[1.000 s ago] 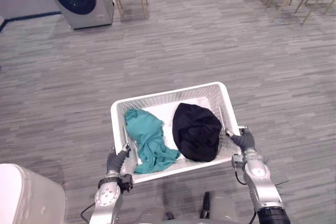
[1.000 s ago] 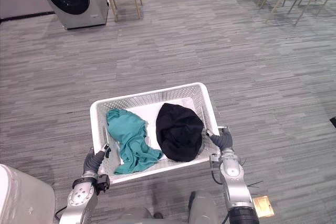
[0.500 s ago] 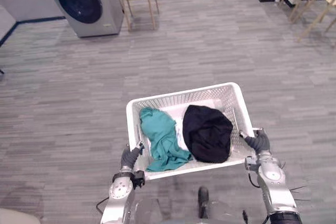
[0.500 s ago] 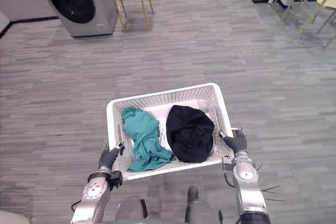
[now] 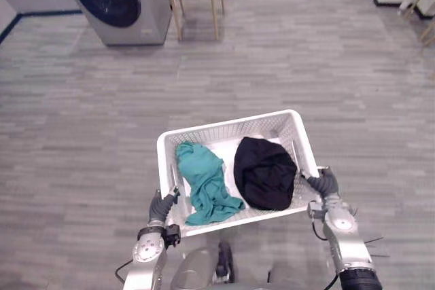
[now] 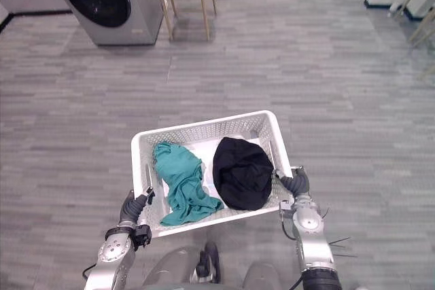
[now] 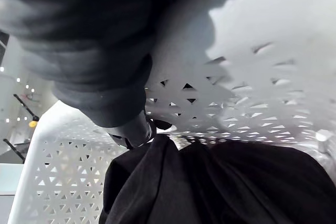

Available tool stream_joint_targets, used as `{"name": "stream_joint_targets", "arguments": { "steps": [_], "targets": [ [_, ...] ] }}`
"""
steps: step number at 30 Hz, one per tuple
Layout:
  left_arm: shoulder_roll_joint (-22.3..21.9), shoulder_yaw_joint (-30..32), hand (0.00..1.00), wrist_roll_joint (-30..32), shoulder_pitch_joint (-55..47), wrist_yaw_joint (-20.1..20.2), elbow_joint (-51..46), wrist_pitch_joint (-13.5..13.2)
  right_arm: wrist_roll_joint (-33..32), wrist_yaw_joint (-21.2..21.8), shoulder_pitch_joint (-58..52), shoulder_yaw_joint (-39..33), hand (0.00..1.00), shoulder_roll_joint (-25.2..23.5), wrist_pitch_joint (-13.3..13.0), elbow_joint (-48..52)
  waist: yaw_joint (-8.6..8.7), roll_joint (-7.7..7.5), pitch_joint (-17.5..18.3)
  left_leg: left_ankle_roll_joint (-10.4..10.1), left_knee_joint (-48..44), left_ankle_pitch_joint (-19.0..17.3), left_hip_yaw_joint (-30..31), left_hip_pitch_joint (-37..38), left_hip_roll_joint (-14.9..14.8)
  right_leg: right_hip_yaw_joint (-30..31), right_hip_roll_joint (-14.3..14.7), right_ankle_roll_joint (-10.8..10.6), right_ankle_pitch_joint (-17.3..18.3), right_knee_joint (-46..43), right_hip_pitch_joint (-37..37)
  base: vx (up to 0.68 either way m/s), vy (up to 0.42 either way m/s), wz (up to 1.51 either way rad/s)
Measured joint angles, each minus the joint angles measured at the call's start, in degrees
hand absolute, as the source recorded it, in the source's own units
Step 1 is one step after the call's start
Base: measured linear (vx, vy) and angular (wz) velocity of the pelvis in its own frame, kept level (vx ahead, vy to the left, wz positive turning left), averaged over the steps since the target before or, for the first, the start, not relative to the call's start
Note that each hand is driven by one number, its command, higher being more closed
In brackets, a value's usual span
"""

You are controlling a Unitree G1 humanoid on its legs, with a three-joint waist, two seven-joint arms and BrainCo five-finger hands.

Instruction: Pick up the laundry basket with both hands and put the clothes into the washing machine.

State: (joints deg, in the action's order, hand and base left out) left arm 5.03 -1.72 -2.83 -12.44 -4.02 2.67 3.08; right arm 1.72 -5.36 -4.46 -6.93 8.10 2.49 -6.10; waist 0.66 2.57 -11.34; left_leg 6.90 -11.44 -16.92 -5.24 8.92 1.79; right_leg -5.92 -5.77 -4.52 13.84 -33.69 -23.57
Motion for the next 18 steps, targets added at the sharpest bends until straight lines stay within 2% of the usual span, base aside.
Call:
{"name": "stream_joint_targets", "arguments": {
  "steps": [1,2,3,4,5,6,7,8,9,10,11,12,14,15,16,17,18],
  "targets": [
    [0.17,-0.35,1.00,0.01,0.48,0.03,0.16,-0.10,-0.01,-0.03,-0.32,-0.45,1.00,-0.02,0.01,0.47,0.90,-0.69,0.04,-0.43,1.67,-0.21,1.34,2.26,0.21,1.04,0.10,-1.56,-4.69,12.09,-0.58,0.74,-0.131,1.04],
    [0.50,-0.72,1.00,0.05,0.65,0.05,0.43,-0.14,-0.01,-0.04,-0.53,-0.64,1.00,0.01,0.02,0.82,1.95,-1.87,0.36,-2.68,2.85,-1.52,3.25,5.62,0.80,2.75,-0.25,-3.75,-9.39,19.81,-2.68,0.75,-0.150,0.97],
    [0.80,-1.29,1.00,0.05,0.59,0.06,1.24,-0.14,-0.01,-0.06,-1.13,-0.69,1.00,0.15,0.06,0.81,2.27,-2.50,0.70,-5.11,2.79,-3.04,4.10,8.24,0.82,3.60,-0.23,-2.66,-12.26,23.25,-3.48,0.79,-0.190,0.81],
    [0.90,-1.62,1.00,0.06,0.08,0.12,2.16,-0.15,0.00,-0.06,-2.40,-0.40,1.00,0.28,0.12,0.77,2.02,-3.11,1.31,-5.92,1.87,-3.93,5.38,11.11,0.94,4.98,-0.09,0.02,-16.57,22.82,-3.57,0.83,-0.228,0.80],
    [-0.79,-1.80,1.00,0.16,-0.43,0.14,4.07,-0.09,0.01,-0.07,-4.19,-0.60,1.00,0.58,0.40,0.64,2.80,-0.55,2.78,-6.45,-2.96,-4.66,7.70,11.46,-1.70,4.26,0.97,1.71,-22.39,16.41,-3.80,1.00,-0.302,0.93],
    [-2.70,-2.03,1.00,0.35,-1.23,0.17,4.88,-0.05,0.03,-0.04,-4.94,-1.12,1.00,1.22,0.58,0.67,3.29,3.03,3.45,-8.16,-14.44,-3.58,8.11,7.29,-5.37,0.80,2.39,2.29,-18.71,11.24,-3.45,0.82,-0.261,0.88],
    [-3.25,-2.14,1.00,0.47,-1.66,0.18,4.72,-0.09,0.05,-0.03,-5.20,-1.24,1.00,1.41,0.58,0.87,3.56,4.51,3.32,-10.15,-22.56,-0.91,7.43,4.07,-7.32,-0.66,3.28,3.32,-16.35,9.73,-2.28,0.93,-0.312,0.59],
    [-3.77,-1.37,1.00,0.60,-2.61,0.41,4.74,0.10,-0.05,0.03,-5.85,-0.44,1.00,1.58,0.94,1.21,2.73,5.76,2.63,-11.71,-40.07,17.73,4.35,-3.81,-12.65,-2.10,5.95,5.49,-11.95,8.57,2.33,0.89,-0.309,0.21],
    [-3.59,-1.19,1.00,0.60,-3.32,0.48,4.76,0.09,-0.05,0.03,-6.36,-0.04,1.00,1.42,1.26,1.71,1.42,5.83,2.59,-11.72,-49.55,18.74,2.63,-8.28,-16.33,-2.72,7.38,6.49,-10.24,9.93,6.32,0.89,-0.308,0.07],
    [-3.48,-1.41,1.00,0.58,-3.58,0.51,4.66,0.07,-0.05,-0.09,-6.79,-0.04,1.00,1.23,1.41,2.41,1.06,5.84,2.51,-10.79,-54.98,16.76,1.83,-11.37,-18.11,-3.13,8.18,6.93,-9.38,11.40,9.30,0.58,-0.197,0.03],
    [-2.91,-1.59,1.00,0.14,-3.80,0.52,4.46,-0.29,-0.05,-0.58,-7.62,-0.04,1.00,1.19,1.44,3.88,-0.01,4.90,1.91,-8.63,-60.00,12.08,0.26,-16.56,-18.90,-3.32,8.68,7.44,-8.08,15.00,15.31,0.70,-0.196,0.14],
    [-2.90,-1.65,1.00,-0.13,-3.94,0.54,3.94,-0.92,-0.05,-0.73,-7.77,-0.05,1.00,1.28,1.44,5.31,-0.60,3.75,1.41,-7.08,-58.81,8.28,-2.03,-20.60,-18.54,-3.09,8.34,7.67,-7.56,18.97,20.61,0.69,-0.174,0.16],
    [-2.89,-1.64,1.00,-0.87,-3.96,0.65,2.18,-1.26,-0.11,-0.88,-7.80,-0.24,1.00,1.33,1.41,7.39,-1.51,2.90,0.97,-6.53,-51.90,4.17,-5.65,-26.33,-17.61,-2.96,7.99,7.68,-6.84,23.77,25.97,0.60,-0.104,0.12],
    [-2.99,-1.65,1.00,-1.13,-3.85,0.76,0.96,-1.32,-0.13,-0.90,-6.86,-0.50,1.00,1.52,1.26,7.73,-1.67,2.33,0.68,-6.51,-40.75,3.43,-6.33,-29.17,-14.35,-2.96,7.03,7.14,-6.00,26.32,29.06,0.64,-0.020,0.06],
    [-3.06,-1.57,1.00,-1.10,-3.83,0.84,0.10,-1.33,-0.19,-0.89,-5.78,-0.63,1.00,2.02,1.22,7.28,-2.00,1.65,0.21,-8.15,-25.87,4.52,-5.51,-30.50,-10.84,-2.60,5.98,6.39,-4.69,28.27,31.76,0.64,0.015,-0.03],
    [-3.26,-1.53,1.00,-1.07,-3.83,0.84,0.04,-1.32,-0.19,-0.87,-5.19,-0.78,1.00,2.12,1.22,6.80,-2.24,1.81,0.25,-10.24,-18.11,6.35,-4.97,-30.71,-9.53,-2.18,5.56,5.77,-3.91,29.16,33.19,0.78,0.124,-0.30],
    [-3.69,-1.57,1.00,-0.94,-3.90,0.85,-0.17,-1.19,-0.16,-0.72,-4.30,-1.02,1.00,2.50,1.21,5.77,-3.19,2.72,0.62,-12.56,-7.32,10.41,-3.90,-31.47,-9.08,-0.91,5.51,4.74,-2.56,31.09,35.79,0.66,0.152,-0.49]
  ]
}}
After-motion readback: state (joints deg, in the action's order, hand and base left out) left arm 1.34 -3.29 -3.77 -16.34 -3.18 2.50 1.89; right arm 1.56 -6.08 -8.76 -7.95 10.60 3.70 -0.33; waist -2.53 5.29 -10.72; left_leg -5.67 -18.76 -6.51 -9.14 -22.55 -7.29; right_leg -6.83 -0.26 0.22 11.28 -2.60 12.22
